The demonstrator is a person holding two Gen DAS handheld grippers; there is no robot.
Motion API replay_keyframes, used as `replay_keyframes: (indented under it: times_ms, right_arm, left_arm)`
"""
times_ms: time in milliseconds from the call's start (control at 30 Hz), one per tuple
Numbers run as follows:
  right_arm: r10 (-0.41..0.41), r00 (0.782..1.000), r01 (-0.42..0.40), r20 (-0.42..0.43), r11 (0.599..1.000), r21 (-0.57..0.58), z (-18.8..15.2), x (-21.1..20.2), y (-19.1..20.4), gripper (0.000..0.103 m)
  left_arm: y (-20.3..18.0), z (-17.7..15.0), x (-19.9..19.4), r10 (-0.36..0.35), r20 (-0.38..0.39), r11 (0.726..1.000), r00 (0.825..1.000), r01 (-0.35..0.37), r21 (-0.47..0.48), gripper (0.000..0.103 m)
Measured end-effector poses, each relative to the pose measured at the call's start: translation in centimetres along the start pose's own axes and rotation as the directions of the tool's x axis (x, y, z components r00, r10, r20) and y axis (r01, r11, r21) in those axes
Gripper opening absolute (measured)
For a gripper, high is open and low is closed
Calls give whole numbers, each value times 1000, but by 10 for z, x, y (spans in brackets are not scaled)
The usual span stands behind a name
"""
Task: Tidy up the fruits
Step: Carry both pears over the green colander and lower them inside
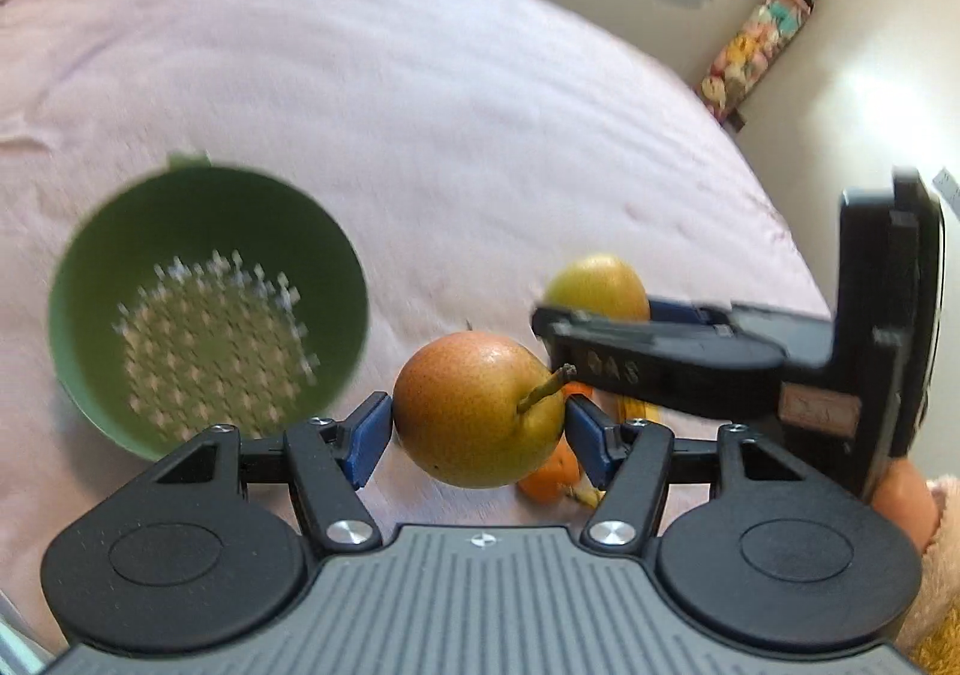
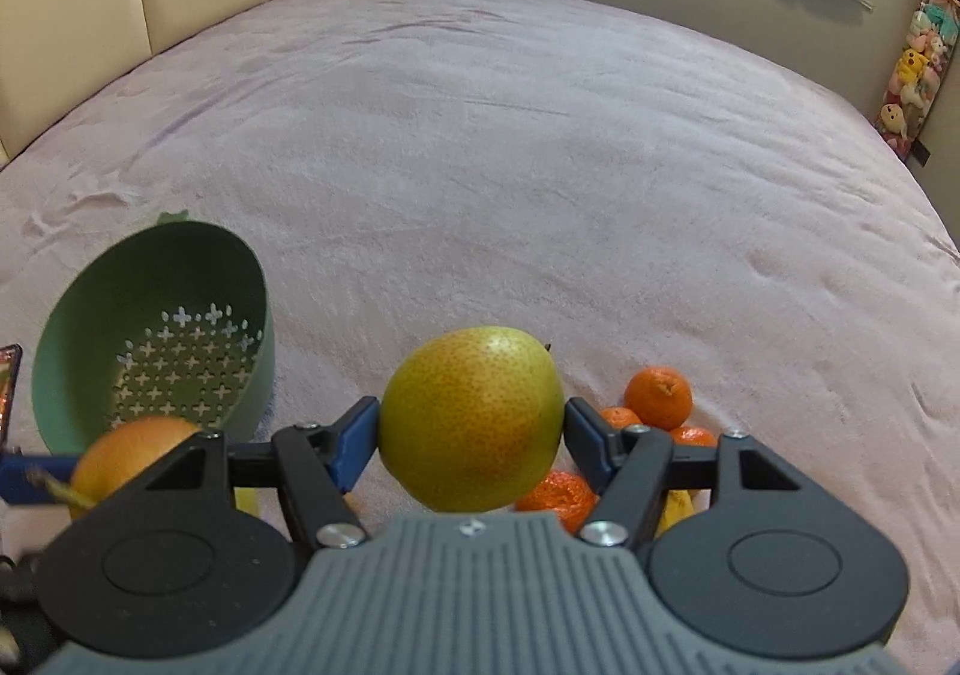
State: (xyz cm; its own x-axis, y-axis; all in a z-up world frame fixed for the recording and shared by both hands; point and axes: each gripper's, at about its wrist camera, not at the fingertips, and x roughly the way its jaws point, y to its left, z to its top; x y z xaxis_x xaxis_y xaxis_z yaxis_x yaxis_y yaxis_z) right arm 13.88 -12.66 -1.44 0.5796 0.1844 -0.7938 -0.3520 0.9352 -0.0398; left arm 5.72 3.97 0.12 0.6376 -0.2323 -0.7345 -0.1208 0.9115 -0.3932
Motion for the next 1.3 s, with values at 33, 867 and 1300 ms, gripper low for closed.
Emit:
replay_keyframes:
  times_ms: [33,867,1300]
  right_arm:
    - [2,1000,-2,6,1000,-5,1,-4,2,64]
    - [260,965,-246,-29,868,-431,31,16,112,64]
    - [278,951,-302,-133,754,-583,28,64,139,64]
  left_arm:
    - [2,3,-4,6,18,1000,1000,-6,2,72]
    - [90,54,-11,281,30,960,959,-280,-25,72]
    - [106,58,23,327,-42,945,944,-327,-2,72]
